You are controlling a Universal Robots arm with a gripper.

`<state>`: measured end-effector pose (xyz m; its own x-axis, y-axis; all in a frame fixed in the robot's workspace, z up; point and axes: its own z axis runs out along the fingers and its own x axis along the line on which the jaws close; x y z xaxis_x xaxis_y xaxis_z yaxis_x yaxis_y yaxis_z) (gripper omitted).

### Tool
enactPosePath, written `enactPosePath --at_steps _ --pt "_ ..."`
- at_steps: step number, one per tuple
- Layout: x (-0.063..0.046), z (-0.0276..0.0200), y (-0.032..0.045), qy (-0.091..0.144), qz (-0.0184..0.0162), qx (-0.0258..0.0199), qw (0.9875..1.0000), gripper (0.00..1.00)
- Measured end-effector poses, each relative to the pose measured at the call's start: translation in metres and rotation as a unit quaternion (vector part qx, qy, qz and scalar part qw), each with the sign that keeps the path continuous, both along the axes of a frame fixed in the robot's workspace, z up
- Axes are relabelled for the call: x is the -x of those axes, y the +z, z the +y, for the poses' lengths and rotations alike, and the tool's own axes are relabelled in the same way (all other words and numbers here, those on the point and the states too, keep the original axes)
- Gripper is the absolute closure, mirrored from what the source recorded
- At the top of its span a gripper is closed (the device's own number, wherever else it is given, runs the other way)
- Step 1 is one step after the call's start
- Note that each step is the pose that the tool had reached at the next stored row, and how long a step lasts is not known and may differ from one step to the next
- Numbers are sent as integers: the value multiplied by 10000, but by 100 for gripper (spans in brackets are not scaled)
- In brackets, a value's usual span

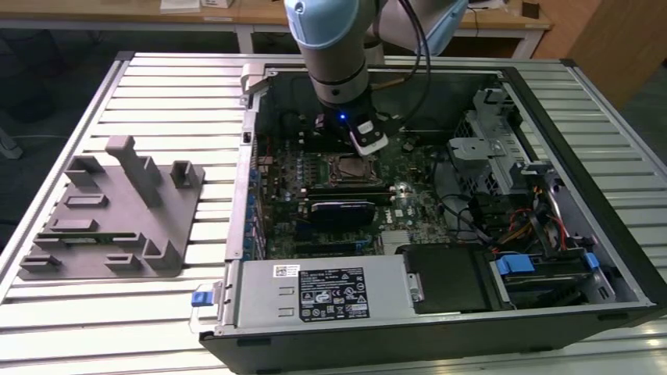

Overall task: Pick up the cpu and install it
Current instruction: 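Install the first cpu locking lever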

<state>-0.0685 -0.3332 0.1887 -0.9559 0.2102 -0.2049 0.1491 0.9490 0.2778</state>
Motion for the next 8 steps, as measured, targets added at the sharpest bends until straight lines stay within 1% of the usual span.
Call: enactPosePath --at_steps 3,5,8 --pt "0 -1 21 0 1 2 10000 89" --pt "0 -1 56 0 0 1 10000 89" --pt "0 -1 129 0 0 1 10000 89"
